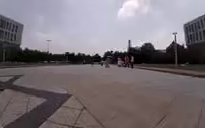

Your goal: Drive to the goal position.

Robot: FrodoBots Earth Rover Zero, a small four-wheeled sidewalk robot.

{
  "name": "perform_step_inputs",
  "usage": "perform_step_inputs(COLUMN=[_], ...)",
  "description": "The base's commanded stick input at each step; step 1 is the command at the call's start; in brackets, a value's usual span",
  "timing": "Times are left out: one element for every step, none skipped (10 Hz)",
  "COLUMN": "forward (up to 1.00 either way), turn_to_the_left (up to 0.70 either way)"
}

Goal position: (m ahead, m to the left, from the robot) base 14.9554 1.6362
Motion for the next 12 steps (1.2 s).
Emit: perform_step_inputs(forward=[0.70,0.70,0.70,0.70,0.70,0.70,0.70,0.70,0.70,0.70,0.70,0.70], turn_to_the_left=[0.00,0.00,0.00,0.00,0.00,0.00,0.00,0.00,0.00,0.00,0.00,0.00])
